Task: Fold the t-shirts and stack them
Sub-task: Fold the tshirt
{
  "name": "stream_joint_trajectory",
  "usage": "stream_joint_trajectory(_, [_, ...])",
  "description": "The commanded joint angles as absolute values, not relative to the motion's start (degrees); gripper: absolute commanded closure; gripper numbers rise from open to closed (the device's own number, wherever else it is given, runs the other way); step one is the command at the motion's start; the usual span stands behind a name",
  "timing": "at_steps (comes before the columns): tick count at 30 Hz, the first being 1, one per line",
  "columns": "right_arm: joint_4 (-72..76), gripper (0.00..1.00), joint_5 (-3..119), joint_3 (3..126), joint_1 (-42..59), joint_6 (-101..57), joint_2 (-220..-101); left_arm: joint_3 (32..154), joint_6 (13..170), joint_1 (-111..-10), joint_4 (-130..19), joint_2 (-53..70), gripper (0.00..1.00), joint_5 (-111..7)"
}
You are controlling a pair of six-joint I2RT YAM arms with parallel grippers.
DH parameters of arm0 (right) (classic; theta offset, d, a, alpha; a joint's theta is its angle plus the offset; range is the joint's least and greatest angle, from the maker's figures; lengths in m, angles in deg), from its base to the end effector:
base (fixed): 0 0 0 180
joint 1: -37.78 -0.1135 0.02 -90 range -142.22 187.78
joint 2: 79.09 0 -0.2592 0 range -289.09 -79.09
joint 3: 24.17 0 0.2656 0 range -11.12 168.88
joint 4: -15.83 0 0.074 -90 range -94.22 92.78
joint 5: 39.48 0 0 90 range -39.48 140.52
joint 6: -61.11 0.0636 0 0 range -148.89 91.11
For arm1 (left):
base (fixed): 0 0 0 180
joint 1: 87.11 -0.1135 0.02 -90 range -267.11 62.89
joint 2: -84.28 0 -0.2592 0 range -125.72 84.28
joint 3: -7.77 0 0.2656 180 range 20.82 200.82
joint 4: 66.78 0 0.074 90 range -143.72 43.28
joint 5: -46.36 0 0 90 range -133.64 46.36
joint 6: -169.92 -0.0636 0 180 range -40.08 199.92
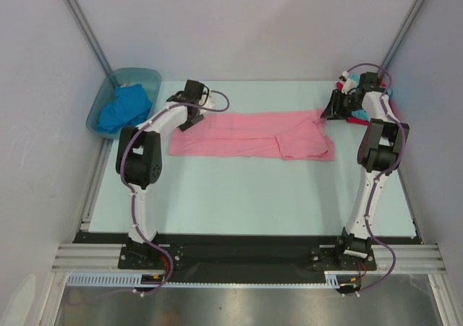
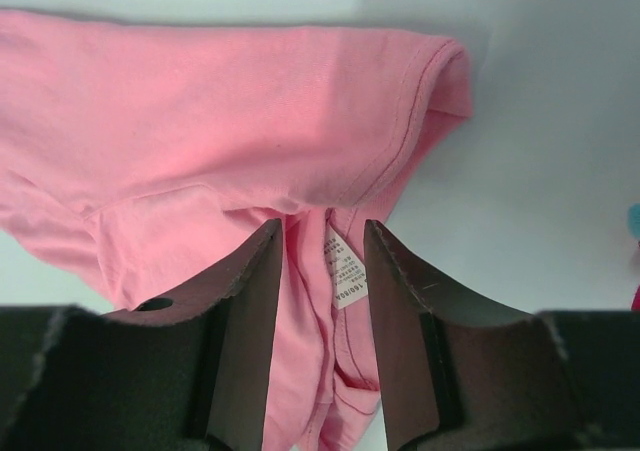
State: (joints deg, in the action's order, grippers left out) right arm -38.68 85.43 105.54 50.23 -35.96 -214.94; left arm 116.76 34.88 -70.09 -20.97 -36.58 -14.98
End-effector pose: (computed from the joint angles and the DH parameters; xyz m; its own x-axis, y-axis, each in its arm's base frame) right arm 0.5272 -0.0791 0.1557 -0.8327 0.0805 -0.5478 -0.2011 0.8778 0.4347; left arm 0.4701 -0.1120 0.1717 -0.5627 0.8216 -0.0910 0.5800 0.4709 0.6647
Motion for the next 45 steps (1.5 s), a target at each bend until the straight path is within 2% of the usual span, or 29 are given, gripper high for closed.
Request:
stream_joint_trajectory(1, [-38.36, 0.56, 86.03, 107.97, 50.0, -35.75, -215.06, 121.28, 43.16, -69.88, -19.01, -33.94, 0.39, -19.55])
stream_joint_trajectory(2, [-38.44, 0.56, 86.02, 107.89, 49.91, -35.75, -214.97, 121.37, 45.79, -69.88, -18.31, -32.98, 0.67, -22.43])
stream_joint_trajectory(3, [-38.45, 0.56, 85.85, 107.8, 49.91, -35.92, -214.88, 121.89, 47.12, -69.97, -16.04, -32.88, 0.77, -24.03])
stream_joint_trajectory(4, [-38.27, 0.56, 85.85, 107.8, 49.83, -35.84, -214.88, 122.25, 48.18, -69.88, -14.45, -32.97, 0.91, -26.13])
stream_joint_trajectory(5, [-38.44, 0.57, 85.59, 107.8, 49.65, -35.84, -215.05, 122.6, 50.36, -69.97, -12.78, -33.49, 1.0, -29.72])
stream_joint_trajectory(9, [-38.45, 0.56, 84.97, 107.45, 49.3, -36.01, -214.88, 122.95, 54.86, -71.02, -5.84, -35.25, 1.0, -41.75])
stream_joint_trajectory(13, [-38.36, 0.56, 84.71, 107.1, 49.12, -36.28, -214.35, 122.34, 56.1, -72.16, -4.15, -37.18, 1.0, -47.15])
stream_joint_trajectory(29, [-38.27, 0.55, 83.47, 105.95, 49.12, -36.54, -215.06, 126.29, 57.15, -75.06, -4.68, -45.79, 1.0, -43.82])
stream_joint_trajectory(45, [-38.27, 0.55, 84.0, 109.02, 48.6, -36.28, -219.45, 125.86, 56.1, -75.15, -4.59, -46.68, 1.0, -41.71])
